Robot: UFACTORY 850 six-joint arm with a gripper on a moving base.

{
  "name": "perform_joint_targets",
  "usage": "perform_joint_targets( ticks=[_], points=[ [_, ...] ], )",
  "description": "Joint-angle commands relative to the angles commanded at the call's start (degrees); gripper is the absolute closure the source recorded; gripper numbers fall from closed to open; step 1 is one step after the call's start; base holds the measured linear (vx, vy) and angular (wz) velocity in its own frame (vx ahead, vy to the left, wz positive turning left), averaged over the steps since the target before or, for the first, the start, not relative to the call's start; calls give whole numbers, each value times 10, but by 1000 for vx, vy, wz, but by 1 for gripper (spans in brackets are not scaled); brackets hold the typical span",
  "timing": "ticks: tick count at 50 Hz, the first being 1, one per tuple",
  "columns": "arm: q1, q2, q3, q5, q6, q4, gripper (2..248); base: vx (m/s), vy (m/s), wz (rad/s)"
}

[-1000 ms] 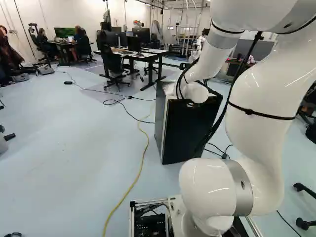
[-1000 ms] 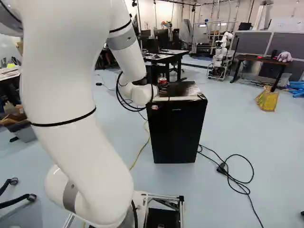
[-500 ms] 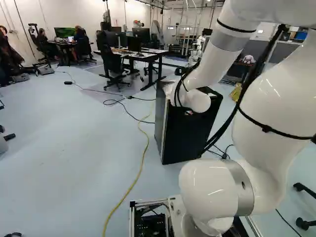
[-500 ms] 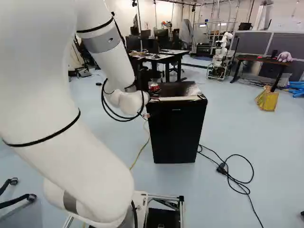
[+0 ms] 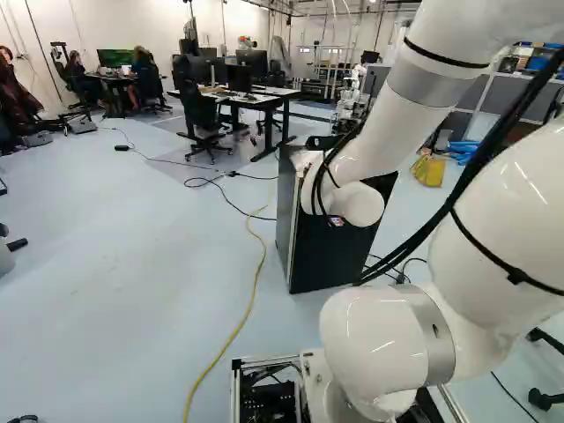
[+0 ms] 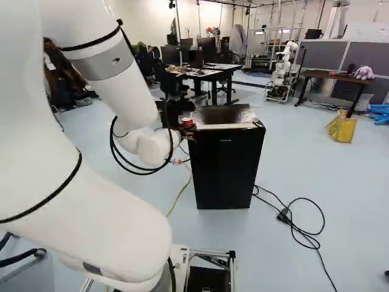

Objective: Grab a drink from the fridge

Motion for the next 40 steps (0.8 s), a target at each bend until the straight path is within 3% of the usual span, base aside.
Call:
perform_joint_targets(
  ticks=[40],
  points=[
    [24,64,77,-4,0,-6,157,0,0,0]
  ],
)
